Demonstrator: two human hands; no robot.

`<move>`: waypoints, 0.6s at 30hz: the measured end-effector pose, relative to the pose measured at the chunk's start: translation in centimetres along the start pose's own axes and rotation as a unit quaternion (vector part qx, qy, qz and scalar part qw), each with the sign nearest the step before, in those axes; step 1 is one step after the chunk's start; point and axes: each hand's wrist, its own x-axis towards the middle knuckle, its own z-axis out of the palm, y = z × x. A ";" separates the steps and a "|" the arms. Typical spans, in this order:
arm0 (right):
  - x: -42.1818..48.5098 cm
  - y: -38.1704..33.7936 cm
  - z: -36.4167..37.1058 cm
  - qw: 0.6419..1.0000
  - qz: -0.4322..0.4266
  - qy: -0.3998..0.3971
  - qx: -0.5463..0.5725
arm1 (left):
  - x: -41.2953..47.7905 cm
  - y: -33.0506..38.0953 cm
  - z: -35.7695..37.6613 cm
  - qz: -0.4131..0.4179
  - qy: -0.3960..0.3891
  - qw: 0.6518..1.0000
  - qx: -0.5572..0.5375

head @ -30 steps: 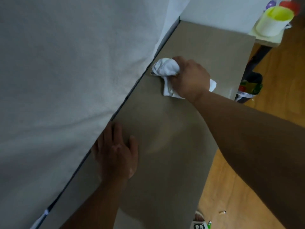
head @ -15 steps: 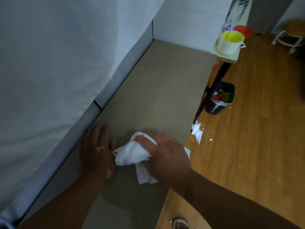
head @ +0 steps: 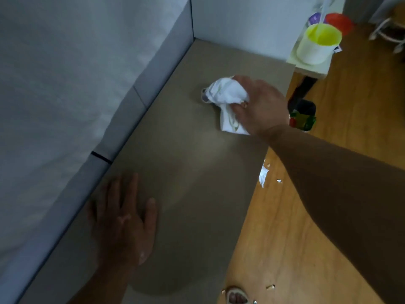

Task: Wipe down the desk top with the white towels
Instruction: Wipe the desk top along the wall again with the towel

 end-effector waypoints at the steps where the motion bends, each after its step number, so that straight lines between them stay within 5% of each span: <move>1: 0.7 0.2 0.1 1.000 0.008 0.001 -0.005 | 0.0 0.0 -0.1 -0.004 -0.004 1.000 0.001; 12: -6.4 -4.5 1.3 0.996 -0.011 0.083 -0.008 | 0.2 0.3 -0.7 -0.005 -0.003 1.000 -0.002; 18: -16.9 -10.6 -1.4 0.999 0.024 -0.014 0.030 | 0.1 0.3 -0.6 -0.009 -0.006 1.000 -0.019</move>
